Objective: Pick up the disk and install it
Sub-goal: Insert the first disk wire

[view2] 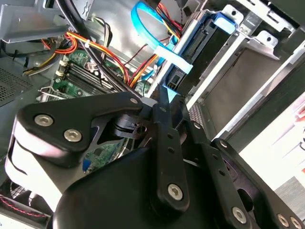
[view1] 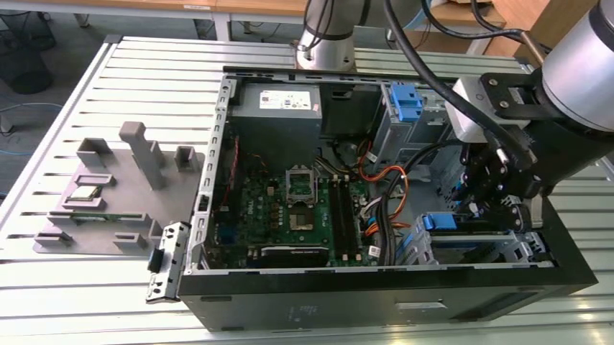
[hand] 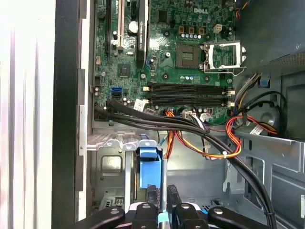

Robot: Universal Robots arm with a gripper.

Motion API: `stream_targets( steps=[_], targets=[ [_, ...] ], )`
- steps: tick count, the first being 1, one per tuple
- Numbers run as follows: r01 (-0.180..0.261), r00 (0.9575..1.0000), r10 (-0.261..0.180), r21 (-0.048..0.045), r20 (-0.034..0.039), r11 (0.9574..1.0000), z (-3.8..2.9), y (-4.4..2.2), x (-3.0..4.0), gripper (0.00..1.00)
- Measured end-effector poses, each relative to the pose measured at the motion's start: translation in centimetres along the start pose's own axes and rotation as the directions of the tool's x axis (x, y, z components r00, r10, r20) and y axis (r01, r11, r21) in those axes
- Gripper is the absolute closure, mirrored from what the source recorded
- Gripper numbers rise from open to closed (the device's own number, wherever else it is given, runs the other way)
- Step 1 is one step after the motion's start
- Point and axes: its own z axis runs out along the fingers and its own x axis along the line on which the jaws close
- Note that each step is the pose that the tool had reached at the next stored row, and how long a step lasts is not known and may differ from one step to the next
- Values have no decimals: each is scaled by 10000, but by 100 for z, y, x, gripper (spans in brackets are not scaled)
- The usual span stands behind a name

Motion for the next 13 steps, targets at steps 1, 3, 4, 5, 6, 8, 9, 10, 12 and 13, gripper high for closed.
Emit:
stream_targets(
  steps=[1, 3, 4, 5, 6, 8, 9, 10, 12, 13],
  targets=[
    [0, 10000, 0, 0, 0, 10000, 0, 0, 0, 77],
    [2, 10000, -2, -1, 0, 10000, 0, -11, 0, 77],
    [1, 10000, -1, -1, 0, 10000, 0, -26, 1, 77],
    [0, 10000, 0, -2, 1, 10000, 1, -46, 1, 77],
    [0, 10000, 0, -4, 1, 10000, 1, -72, 0, 77],
    [-2, 10000, 2, -8, 2, 10000, 2, -125, 0, 77],
    [-1, 10000, 1, -9, 1, 10000, 2, -152, 0, 77],
    [0, 10000, 0, -10, 1, 10000, 2, -178, 0, 77],
    [-1, 10000, 1, -10, 1, 10000, 3, -227, 0, 77],
    [-2, 10000, 2, -10, 1, 10000, 4, -252, 0, 77]
  ],
)
